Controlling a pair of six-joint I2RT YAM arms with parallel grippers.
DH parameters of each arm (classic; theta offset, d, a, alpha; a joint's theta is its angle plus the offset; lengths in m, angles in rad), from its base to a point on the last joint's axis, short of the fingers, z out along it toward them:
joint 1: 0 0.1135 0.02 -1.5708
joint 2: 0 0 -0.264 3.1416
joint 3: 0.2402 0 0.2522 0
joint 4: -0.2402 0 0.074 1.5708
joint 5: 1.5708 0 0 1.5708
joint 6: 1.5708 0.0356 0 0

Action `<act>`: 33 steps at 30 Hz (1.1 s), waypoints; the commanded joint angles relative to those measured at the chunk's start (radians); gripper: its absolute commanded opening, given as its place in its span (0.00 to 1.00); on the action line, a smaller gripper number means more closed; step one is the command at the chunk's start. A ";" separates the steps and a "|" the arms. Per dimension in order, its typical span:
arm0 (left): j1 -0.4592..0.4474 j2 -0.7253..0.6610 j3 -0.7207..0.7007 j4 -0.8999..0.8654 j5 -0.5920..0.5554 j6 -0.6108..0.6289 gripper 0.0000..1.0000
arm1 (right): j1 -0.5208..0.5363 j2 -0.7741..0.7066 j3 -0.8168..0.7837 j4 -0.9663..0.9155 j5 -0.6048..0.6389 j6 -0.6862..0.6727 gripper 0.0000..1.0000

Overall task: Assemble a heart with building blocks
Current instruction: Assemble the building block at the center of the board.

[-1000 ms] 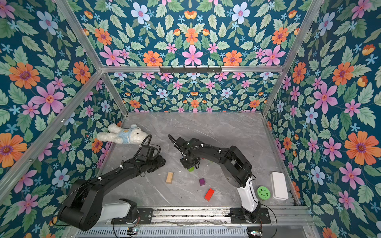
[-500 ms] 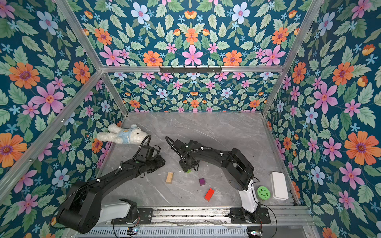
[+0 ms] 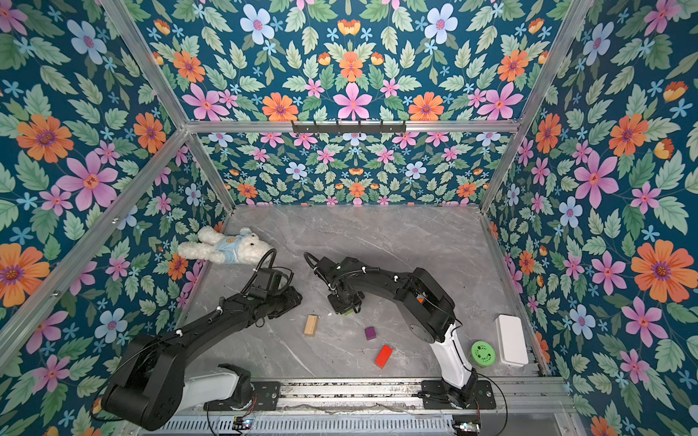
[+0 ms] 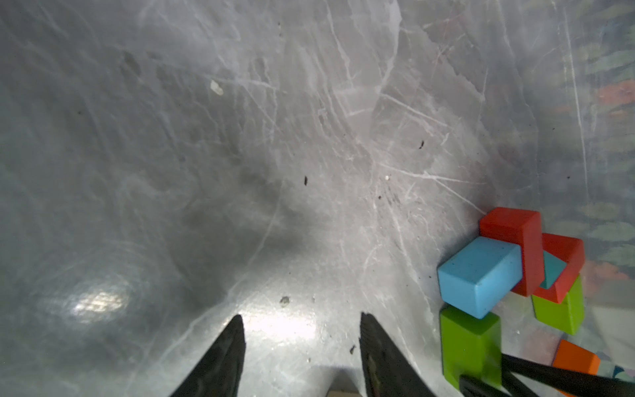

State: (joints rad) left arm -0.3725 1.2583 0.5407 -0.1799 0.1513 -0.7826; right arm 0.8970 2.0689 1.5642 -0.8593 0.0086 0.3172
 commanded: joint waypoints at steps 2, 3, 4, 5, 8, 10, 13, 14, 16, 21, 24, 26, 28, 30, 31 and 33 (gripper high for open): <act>0.003 0.002 0.002 -0.007 -0.013 0.006 0.56 | -0.006 -0.005 -0.003 -0.010 0.024 -0.062 0.26; 0.004 0.003 0.002 -0.007 -0.015 0.006 0.56 | -0.008 -0.003 -0.001 -0.010 0.026 -0.068 0.26; 0.004 0.003 0.002 -0.007 -0.015 0.006 0.55 | -0.010 0.000 -0.001 -0.009 0.025 -0.074 0.26; 0.004 0.003 0.001 -0.006 -0.015 0.006 0.55 | -0.009 -0.001 -0.002 -0.004 0.019 -0.082 0.25; 0.005 0.006 -0.001 -0.004 -0.016 0.006 0.56 | -0.010 0.002 -0.001 0.004 0.005 -0.099 0.24; 0.006 0.010 0.001 -0.004 -0.016 0.006 0.56 | -0.011 0.006 0.003 0.003 0.018 -0.101 0.24; 0.006 0.013 0.001 -0.003 -0.013 0.005 0.56 | -0.014 0.017 0.011 0.005 0.016 -0.104 0.24; 0.006 0.013 0.002 -0.003 -0.013 0.006 0.56 | -0.014 0.018 0.012 0.005 0.013 -0.106 0.24; 0.006 0.013 0.002 -0.004 -0.013 0.007 0.56 | -0.014 0.025 0.021 0.003 0.013 -0.108 0.24; 0.006 0.015 0.001 -0.006 -0.013 0.009 0.56 | -0.015 0.030 0.035 -0.004 0.013 -0.113 0.24; 0.006 0.018 -0.001 -0.006 -0.013 0.011 0.55 | -0.015 0.024 0.029 0.001 0.008 -0.112 0.25; 0.006 0.020 -0.001 -0.004 -0.011 0.011 0.56 | -0.015 0.028 0.031 -0.005 0.010 -0.113 0.26; 0.006 0.023 -0.001 -0.003 -0.007 0.011 0.56 | -0.016 0.025 0.028 -0.005 0.014 -0.112 0.31; 0.006 0.022 -0.003 0.002 0.004 0.011 0.56 | -0.015 0.018 0.026 -0.007 0.016 -0.111 0.38; 0.005 0.021 -0.002 0.003 0.008 0.012 0.57 | -0.015 0.011 0.024 -0.007 0.017 -0.109 0.40; 0.004 0.011 -0.003 0.004 0.018 0.015 0.58 | -0.014 -0.013 0.019 -0.006 0.019 -0.104 0.46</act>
State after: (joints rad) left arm -0.3676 1.2778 0.5388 -0.1787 0.1566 -0.7788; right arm 0.8818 2.0853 1.5852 -0.8593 0.0177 0.2256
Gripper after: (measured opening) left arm 0.573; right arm 0.442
